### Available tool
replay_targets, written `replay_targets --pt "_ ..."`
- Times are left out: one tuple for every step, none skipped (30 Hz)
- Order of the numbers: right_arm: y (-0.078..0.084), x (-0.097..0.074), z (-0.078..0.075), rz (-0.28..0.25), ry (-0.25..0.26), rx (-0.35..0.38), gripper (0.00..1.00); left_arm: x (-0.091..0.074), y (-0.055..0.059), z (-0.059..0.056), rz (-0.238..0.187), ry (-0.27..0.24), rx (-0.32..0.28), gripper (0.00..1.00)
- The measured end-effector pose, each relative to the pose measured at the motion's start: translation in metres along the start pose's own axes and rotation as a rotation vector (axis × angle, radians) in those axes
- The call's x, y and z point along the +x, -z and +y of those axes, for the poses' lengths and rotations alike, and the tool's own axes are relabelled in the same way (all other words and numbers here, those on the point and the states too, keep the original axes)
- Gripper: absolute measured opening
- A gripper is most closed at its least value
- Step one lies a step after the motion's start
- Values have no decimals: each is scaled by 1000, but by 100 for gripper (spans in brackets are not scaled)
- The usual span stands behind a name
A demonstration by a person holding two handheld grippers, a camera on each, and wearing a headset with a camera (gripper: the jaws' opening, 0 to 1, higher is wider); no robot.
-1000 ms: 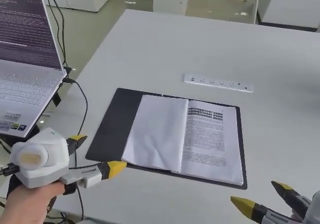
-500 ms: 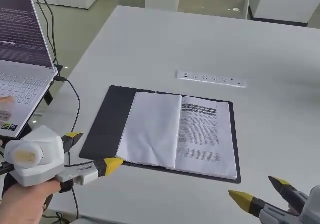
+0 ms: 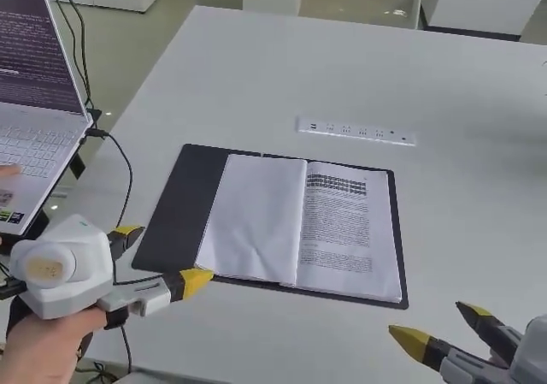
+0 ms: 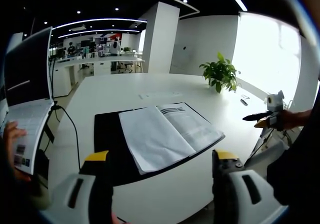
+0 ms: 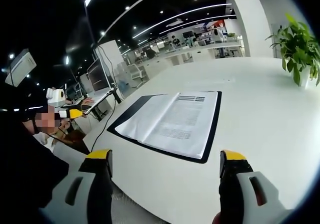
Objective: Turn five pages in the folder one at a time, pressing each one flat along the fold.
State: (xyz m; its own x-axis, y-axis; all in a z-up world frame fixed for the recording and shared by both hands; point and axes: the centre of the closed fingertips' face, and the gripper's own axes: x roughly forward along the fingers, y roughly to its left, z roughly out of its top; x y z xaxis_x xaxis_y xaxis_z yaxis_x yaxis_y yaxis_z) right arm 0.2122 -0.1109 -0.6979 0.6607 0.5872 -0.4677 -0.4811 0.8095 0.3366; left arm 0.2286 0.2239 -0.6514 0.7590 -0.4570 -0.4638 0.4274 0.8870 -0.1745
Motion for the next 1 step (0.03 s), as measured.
replay_targets --pt "0 0 0 -2 1 3 88 0 0 0 1 1 0 82"
